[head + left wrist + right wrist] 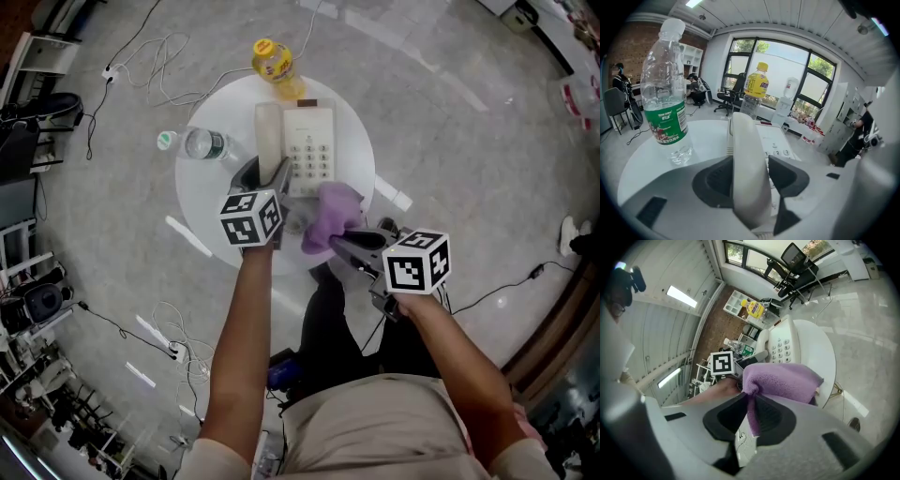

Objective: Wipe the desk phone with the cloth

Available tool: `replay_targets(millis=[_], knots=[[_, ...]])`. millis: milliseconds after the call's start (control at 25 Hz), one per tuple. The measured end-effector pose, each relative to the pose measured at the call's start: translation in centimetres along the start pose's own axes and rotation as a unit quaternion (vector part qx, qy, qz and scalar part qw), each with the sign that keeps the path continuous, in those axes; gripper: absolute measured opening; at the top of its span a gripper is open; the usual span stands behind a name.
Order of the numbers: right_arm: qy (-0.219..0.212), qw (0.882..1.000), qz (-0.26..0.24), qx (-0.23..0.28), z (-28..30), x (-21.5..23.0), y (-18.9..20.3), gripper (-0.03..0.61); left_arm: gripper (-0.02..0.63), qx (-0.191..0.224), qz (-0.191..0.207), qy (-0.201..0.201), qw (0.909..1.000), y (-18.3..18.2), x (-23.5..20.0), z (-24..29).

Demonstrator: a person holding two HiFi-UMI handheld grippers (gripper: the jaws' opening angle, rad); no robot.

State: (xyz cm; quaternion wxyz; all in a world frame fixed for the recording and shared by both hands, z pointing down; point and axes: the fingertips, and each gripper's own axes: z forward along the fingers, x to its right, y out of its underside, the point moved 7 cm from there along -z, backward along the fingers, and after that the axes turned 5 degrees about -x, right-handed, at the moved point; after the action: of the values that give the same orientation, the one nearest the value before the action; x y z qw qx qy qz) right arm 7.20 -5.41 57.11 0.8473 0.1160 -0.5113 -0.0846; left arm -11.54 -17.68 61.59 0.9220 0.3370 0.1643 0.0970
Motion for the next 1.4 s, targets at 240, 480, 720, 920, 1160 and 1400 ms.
replay_targets(millis=[240,480,720,920,1160,1400], knots=[[0.066,0.996,-0.044,-0.041,3.6,1.1,0.7,0.055,0.227,-0.012,0.023,0.007,0.9996,0.3,0.3,-0.9],[0.112,0.987,-0.086,-0.076,5.3,1.4,1.0,0.076,0.229,-0.009,0.037,0.001,0.9993,0.2,-0.1,-3.3],[0.136,0.979,-0.109,-0.107,5.6,1.1,1.0,0.176,0.229,0.020,0.047,-0.010,0.9986,-1.1,-0.8,-7.3],[0.168,0.969,-0.147,-0.104,4.6,-0.6,0.0,0.240,0.227,0.056,0.061,-0.021,0.9963,-3.1,-1.1,-11.8],[0.210,0.954,-0.210,-0.044,0.9,-4.5,-2.3,0.224,0.167,0.118,0.071,-0.019,0.9903,-5.9,-0.6,-18.8],[0.220,0.933,-0.279,0.053,-3.8,-10.5,-5.5,0.020,0.048,0.164,0.090,-0.001,0.9823,-8.3,0.8,-26.0]])
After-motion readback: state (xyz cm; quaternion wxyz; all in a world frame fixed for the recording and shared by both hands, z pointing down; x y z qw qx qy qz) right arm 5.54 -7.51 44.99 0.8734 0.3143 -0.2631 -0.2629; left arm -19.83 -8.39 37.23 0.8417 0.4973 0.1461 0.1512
